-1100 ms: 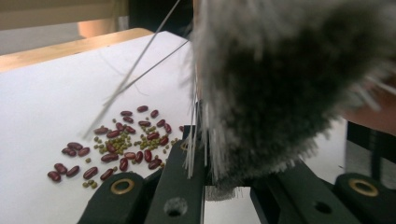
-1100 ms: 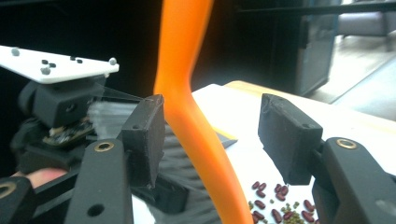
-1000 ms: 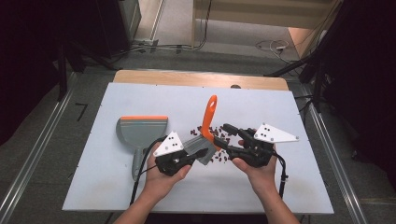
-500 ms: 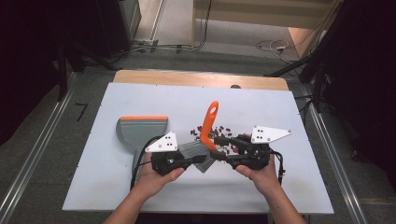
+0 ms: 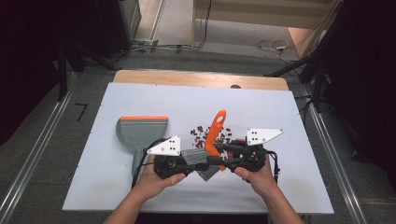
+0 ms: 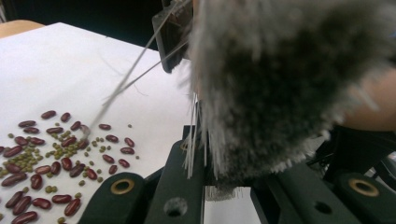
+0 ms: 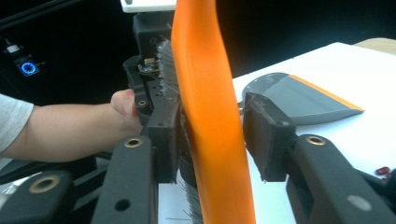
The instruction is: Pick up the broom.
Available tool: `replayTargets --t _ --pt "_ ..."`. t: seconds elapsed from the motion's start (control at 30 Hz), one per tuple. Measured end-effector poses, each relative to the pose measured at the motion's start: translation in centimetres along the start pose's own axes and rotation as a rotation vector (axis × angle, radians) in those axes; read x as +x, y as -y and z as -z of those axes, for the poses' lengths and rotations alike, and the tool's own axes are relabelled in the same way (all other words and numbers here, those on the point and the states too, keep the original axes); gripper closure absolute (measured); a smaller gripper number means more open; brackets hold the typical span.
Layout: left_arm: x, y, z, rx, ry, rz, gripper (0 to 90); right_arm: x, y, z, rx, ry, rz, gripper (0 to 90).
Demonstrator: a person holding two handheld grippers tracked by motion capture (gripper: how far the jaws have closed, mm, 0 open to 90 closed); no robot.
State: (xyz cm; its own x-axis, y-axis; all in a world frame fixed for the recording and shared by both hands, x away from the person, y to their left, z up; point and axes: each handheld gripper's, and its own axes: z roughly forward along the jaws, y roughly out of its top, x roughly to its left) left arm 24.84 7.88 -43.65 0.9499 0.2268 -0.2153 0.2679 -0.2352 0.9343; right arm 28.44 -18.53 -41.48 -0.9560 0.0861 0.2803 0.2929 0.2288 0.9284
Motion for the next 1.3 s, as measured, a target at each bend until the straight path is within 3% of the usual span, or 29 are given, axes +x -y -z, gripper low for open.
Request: replayTargets --t 0.17,0.33,0.43,0.47,0.5,0.57,0.63,0.67,0.73,0.83,0.93,1.3 --pt "0.1 0.0 0.1 0.002 0.023 0.001 85.4 -0.1 0.2 -0.2 0.001 -0.024 -0.005 66.6" --pt "0.1 0.0 0.0 -0.001 0.018 -0.004 83.6 0.3 0.1 -0.1 0.008 0.004 0.025 68.4" --pt "-0.1 0.0 0.2 -0.017 -0.014 -0.003 77.5 0.6 0.0 -0.1 0.008 0.022 0.029 68.6" --pt "-0.1 0.0 0.2 -0.023 -0.028 -0.003 70.4 0.6 -0.1 0.0 0.008 0.027 0.028 68.7" --pt "-0.2 0.1 0.3 -0.031 -0.046 0.004 70.4 0.6 -0.1 0.0 0.009 0.034 0.028 68.7" --pt "0.0 0.2 0.6 -0.035 -0.073 0.012 58.1 0.6 -0.2 0.2 0.007 0.061 0.016 68.8" --pt "0.0 0.2 0.8 -0.038 -0.102 0.016 52.9 0.6 -0.2 0.3 0.005 0.066 0.013 68.8" --pt "0.0 0.3 1.0 -0.041 -0.117 0.016 46.9 0.5 -0.3 0.5 0.000 0.091 0.008 68.8" --pt "0.0 0.4 1.4 -0.053 -0.157 0.013 43.7 0.4 -0.3 0.7 -0.003 0.104 0.005 68.8" --pt "0.1 0.5 1.9 -0.055 -0.220 0.035 27.7 0.1 -0.3 1.1 -0.003 0.149 -0.004 68.8" --pt "0.2 0.6 2.4 -0.068 -0.257 0.059 17.8 0.0 -0.3 1.5 -0.001 0.214 -0.008 68.8" --pt "1.0 1.3 4.3 -0.103 -0.300 0.104 3.7 -0.6 -0.3 2.9 0.001 0.396 -0.039 68.8"
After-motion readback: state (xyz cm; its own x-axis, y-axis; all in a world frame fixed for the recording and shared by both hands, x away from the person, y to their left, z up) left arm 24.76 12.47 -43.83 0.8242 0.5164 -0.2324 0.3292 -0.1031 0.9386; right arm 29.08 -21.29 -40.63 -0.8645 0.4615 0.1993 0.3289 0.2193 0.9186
